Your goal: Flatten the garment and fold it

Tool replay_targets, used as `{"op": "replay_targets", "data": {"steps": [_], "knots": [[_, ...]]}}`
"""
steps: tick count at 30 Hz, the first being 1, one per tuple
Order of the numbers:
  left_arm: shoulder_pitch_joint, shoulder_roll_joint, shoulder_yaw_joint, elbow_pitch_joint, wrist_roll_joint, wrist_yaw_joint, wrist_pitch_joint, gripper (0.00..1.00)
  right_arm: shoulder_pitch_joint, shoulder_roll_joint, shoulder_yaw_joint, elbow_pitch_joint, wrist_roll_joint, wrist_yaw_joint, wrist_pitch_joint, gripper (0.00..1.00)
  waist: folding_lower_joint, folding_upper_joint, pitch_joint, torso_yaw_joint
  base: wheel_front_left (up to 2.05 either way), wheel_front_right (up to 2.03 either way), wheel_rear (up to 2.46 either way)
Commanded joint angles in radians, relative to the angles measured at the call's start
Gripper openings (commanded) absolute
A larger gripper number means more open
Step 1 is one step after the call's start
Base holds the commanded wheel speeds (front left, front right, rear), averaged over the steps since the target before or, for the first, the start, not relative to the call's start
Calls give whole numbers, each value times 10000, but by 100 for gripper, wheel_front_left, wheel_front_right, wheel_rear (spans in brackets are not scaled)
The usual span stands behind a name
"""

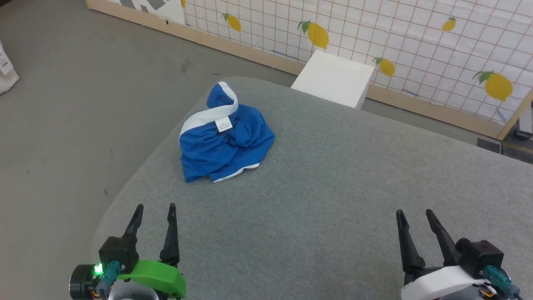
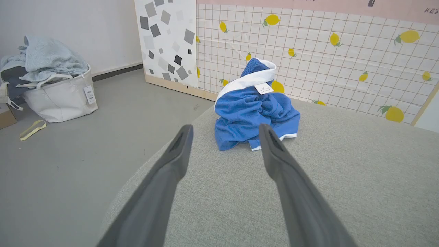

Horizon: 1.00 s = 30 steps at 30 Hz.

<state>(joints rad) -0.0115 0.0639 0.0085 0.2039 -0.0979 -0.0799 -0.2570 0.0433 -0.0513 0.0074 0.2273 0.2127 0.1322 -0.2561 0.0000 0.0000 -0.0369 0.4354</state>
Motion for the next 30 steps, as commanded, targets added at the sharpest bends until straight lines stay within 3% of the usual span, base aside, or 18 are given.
{"op": "replay_targets", "data": {"steps": [1, 8, 16, 22, 30], "knots": [[-82, 49, 21, 75, -93, -84, -47, 100, -5, 11, 20, 13, 51, -15, -57, 100, 0, 0, 39, -42, 0, 0, 0], [-1495, 243, -30, 919, -446, -273, -42, 100, -231, 11, 80, -125, -163, -15, -57, 100, 0, 0, 457, -233, 0, 0, 0], [-4397, 771, 8, 2970, -1404, -450, 618, 100, -758, 11, 101, -424, -690, -15, 101, 100, 0, 0, 1650, -865, 0, 0, 0], [-6517, 1355, -60, 4710, -2237, -496, 2008, 100, -1146, 11, 23, -884, -1036, -15, 359, 100, 0, 0, 2728, -1554, 0, 0, 0], [-8294, 1959, -277, 6684, -2847, -505, 4715, 100, -1324, 11, -174, -1380, -1212, -15, 490, 100, 0, 0, 3782, -2216, 0, 0, 0]]}}
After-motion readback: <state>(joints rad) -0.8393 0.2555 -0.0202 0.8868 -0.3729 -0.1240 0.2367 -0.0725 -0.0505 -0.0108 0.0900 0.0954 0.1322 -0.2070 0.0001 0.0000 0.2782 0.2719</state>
